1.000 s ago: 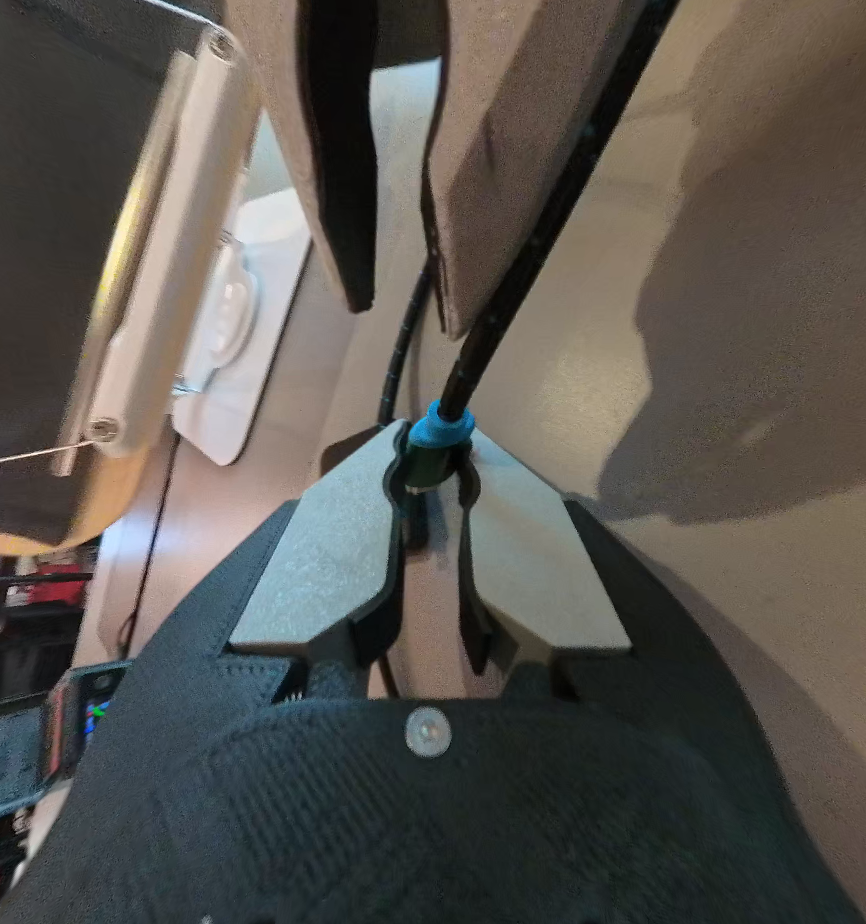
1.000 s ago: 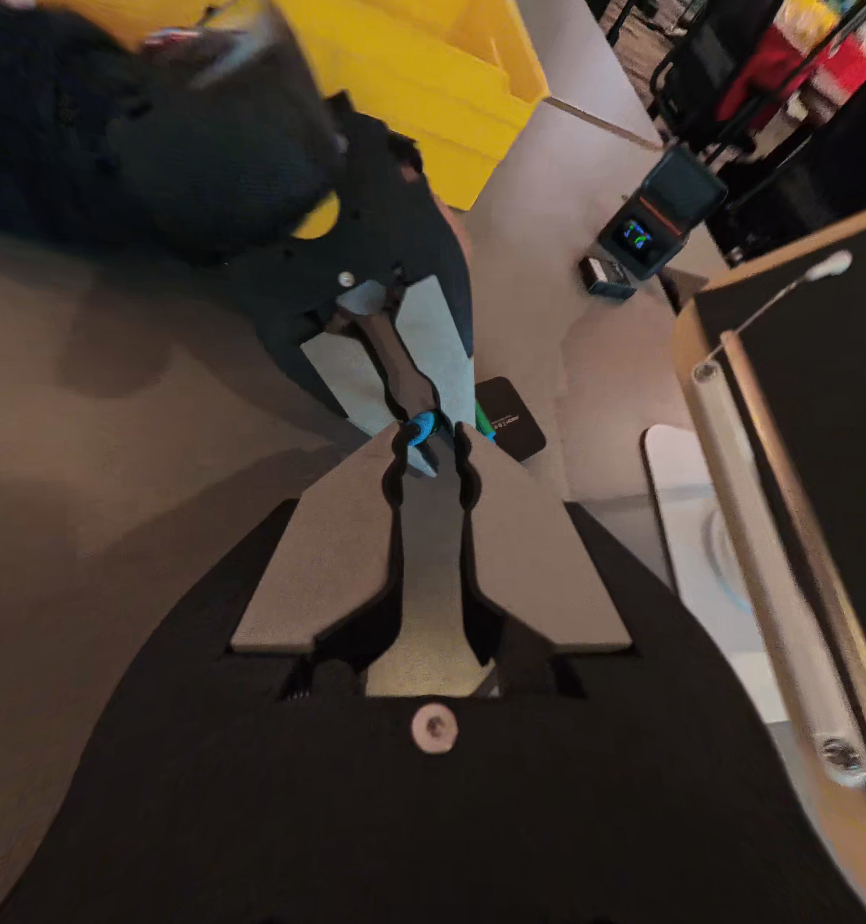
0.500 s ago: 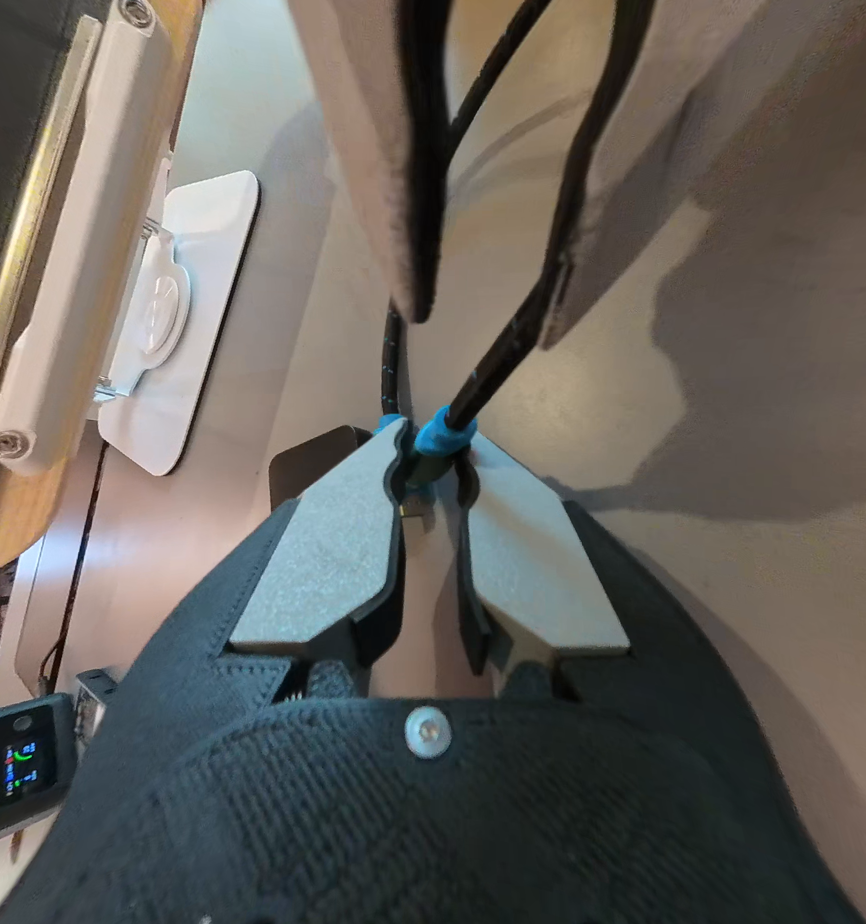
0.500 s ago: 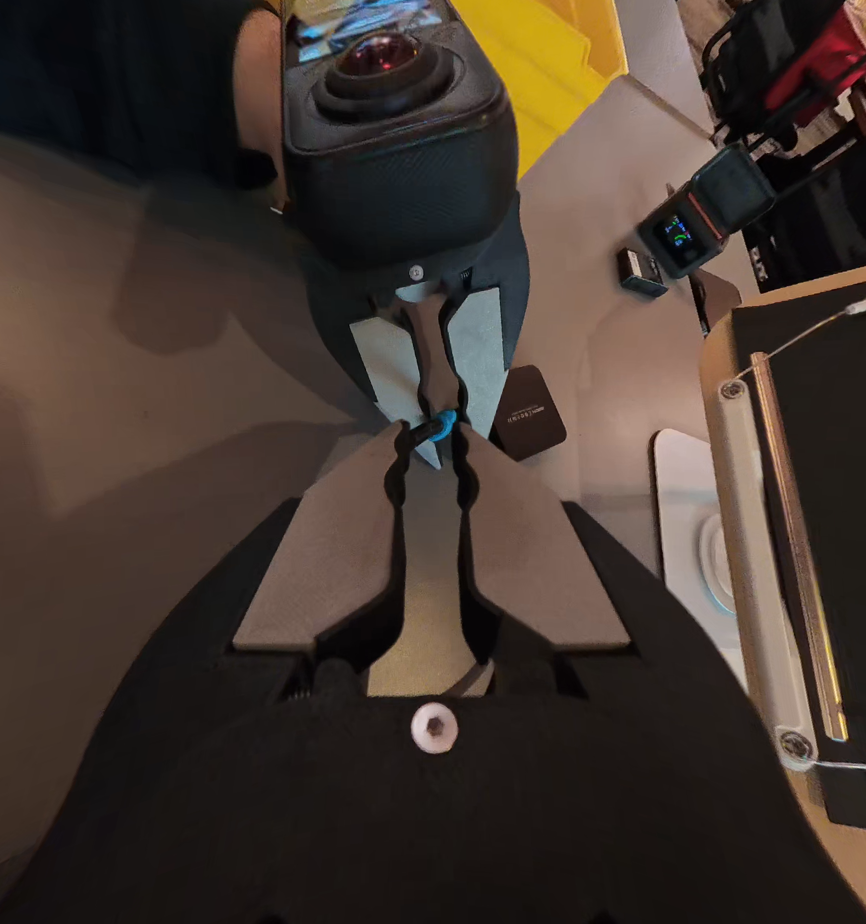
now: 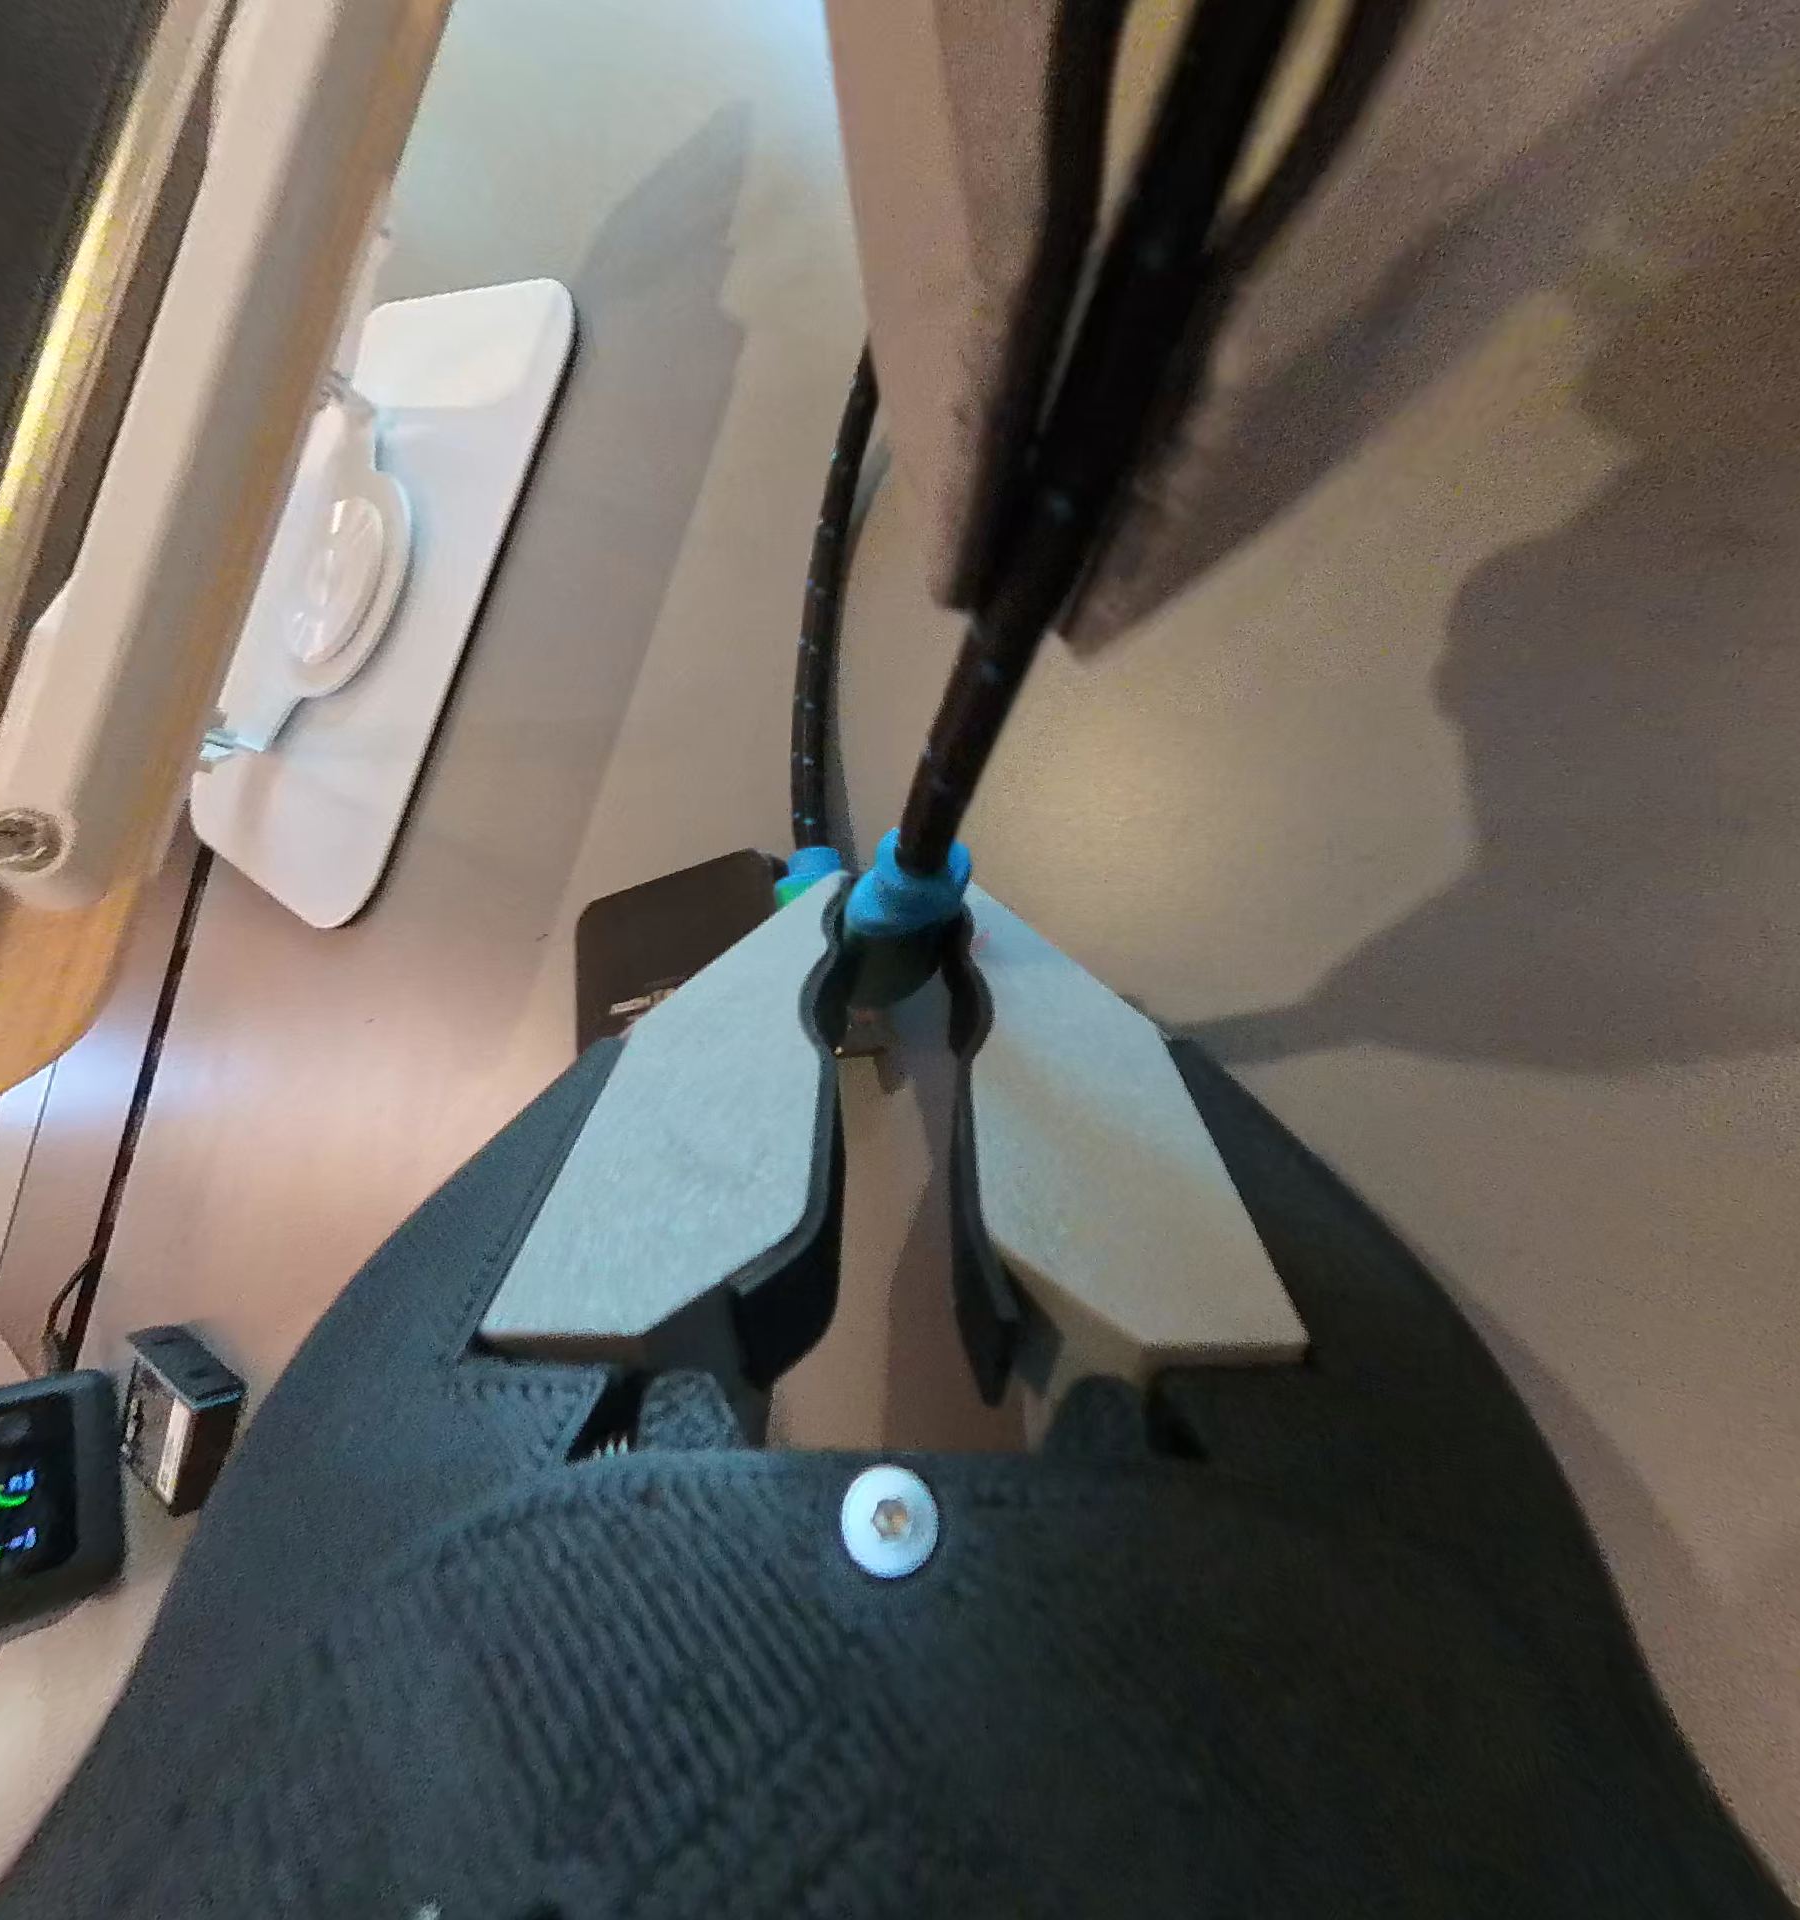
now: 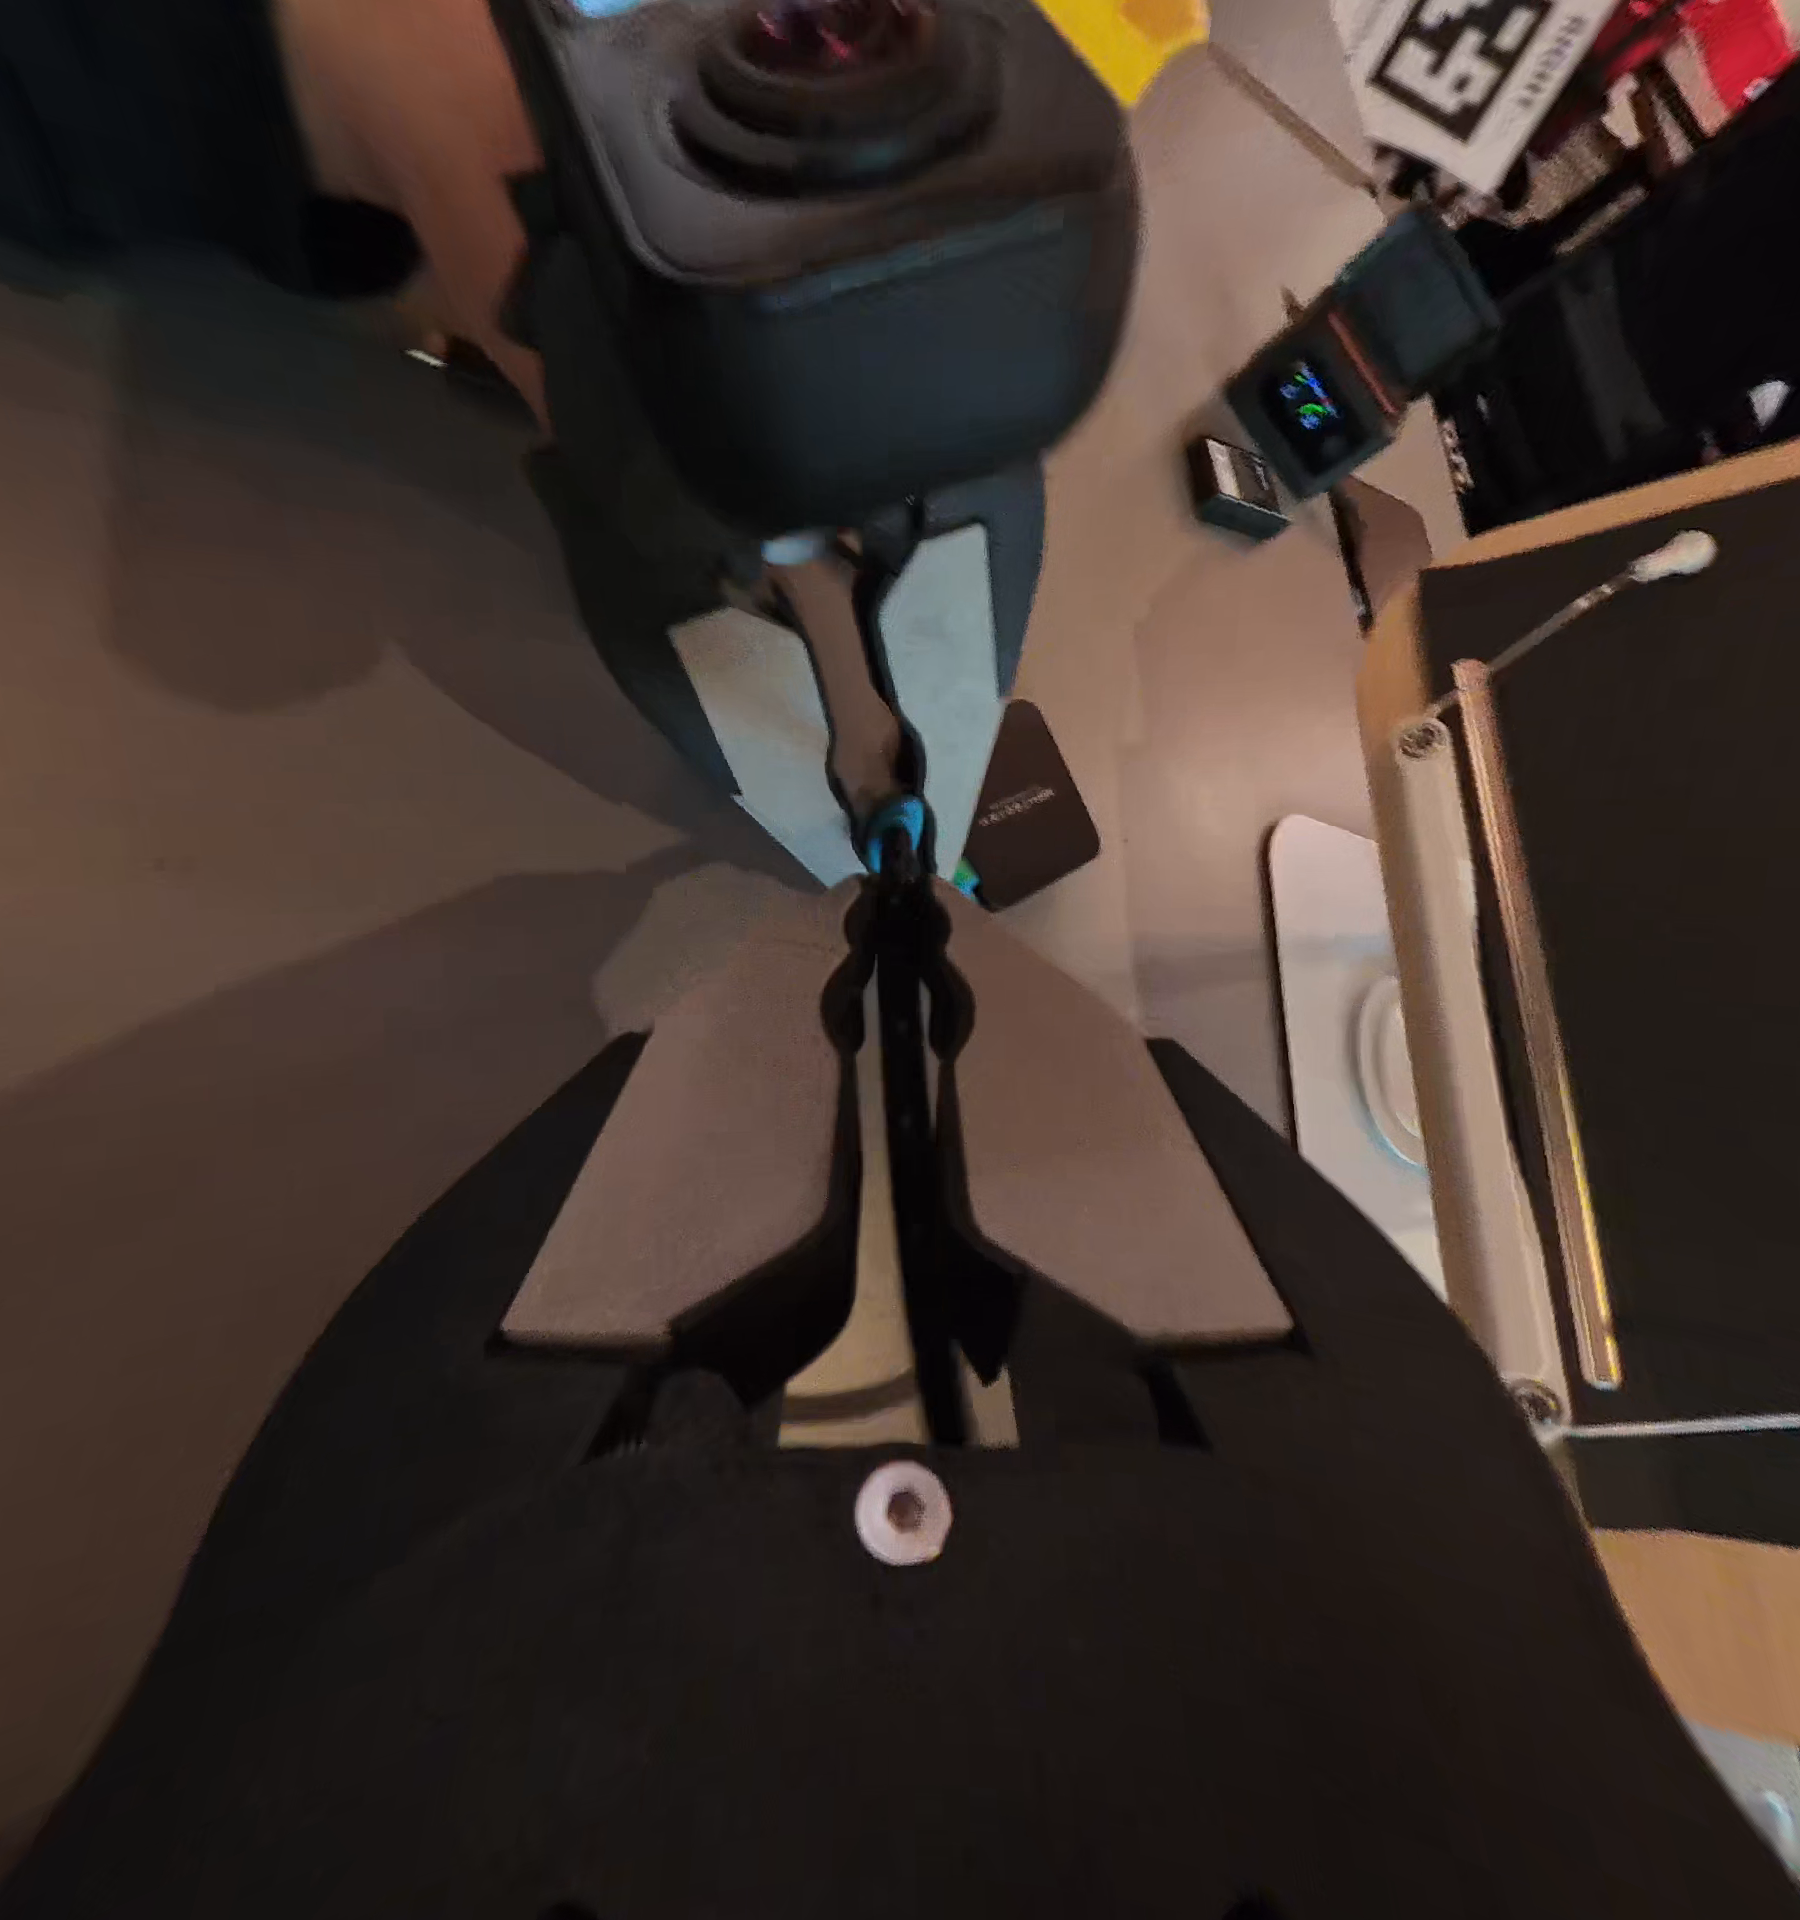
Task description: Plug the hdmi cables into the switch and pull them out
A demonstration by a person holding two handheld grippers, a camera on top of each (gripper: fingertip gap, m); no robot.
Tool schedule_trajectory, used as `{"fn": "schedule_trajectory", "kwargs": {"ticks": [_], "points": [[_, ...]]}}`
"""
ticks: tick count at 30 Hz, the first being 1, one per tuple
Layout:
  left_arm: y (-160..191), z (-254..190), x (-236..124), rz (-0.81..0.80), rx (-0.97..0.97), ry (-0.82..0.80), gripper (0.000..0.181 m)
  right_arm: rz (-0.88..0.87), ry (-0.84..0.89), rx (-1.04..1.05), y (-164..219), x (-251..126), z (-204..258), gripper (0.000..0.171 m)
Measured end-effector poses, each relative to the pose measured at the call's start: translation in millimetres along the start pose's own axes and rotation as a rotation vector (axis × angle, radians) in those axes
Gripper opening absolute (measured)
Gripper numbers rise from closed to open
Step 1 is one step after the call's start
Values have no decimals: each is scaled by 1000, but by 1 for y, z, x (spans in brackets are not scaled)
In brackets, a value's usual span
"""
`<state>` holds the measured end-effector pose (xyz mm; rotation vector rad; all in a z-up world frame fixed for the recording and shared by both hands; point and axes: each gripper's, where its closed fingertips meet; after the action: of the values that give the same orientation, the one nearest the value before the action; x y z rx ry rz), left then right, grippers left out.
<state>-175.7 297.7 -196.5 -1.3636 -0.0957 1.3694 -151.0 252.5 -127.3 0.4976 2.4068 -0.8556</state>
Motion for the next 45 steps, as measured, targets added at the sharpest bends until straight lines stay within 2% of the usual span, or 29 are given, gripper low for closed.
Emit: {"fn": "schedule_trajectory", "kwargs": {"ticks": [1,6,11,15,19,21,25,29,33,35,37,39,40,41,42,44,45], "points": [[-3,3,-2,-22,-13,-13,13,4,10,29,3,-1,-4,4],[-34,27,-20,-236,-7,-198,16,-165,7,338,1,-17,-31,4],[-51,41,-34,-333,130,-404,37,-380,-43,699,6,-31,-54,4],[-65,47,-47,-387,285,-588,34,-572,-171,929,6,-45,-61,5],[-77,52,-60,-424,395,-726,25,-665,-240,1045,8,-52,-64,5],[-80,53,-62,-421,464,-788,25,-682,-280,1060,6,-53,-62,5],[-83,49,-59,-396,530,-804,17,-688,-322,1095,6,-50,-59,5],[-80,53,-57,-376,395,-728,13,-671,-232,1054,9,-48,-66,7],[-68,59,-49,-370,187,-600,13,-605,65,962,25,-59,-92,47],[-62,61,-48,-377,91,-531,13,-685,121,853,11,-79,-98,46],[-59,62,-47,-378,46,-499,12,-797,61,716,-17,-96,-87,35],[-57,65,-46,-373,44,-512,11,-801,-57,616,-38,-92,-65,30],[-56,65,-45,-368,50,-515,9,-778,-144,590,-46,-84,-52,32],[-56,64,-44,-365,57,-517,8,-778,-230,583,-54,-79,-40,44],[-55,63,-42,-353,64,-519,7,-828,-314,581,-67,-81,-31,48],[-54,60,-37,-337,68,-501,6,-961,-447,540,-89,-98,-17,37],[-53,59,-35,-330,70,-497,6,-980,-442,513,-94,-102,-16,36]]}}
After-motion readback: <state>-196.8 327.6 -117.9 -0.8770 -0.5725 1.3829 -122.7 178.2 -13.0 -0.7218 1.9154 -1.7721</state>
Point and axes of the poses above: each gripper's, where its closed fingertips meet, x out along the fingers, y out of its underside, z = x × y across the jaws, and after that the axes turned 15 degrees about -x, right-handed
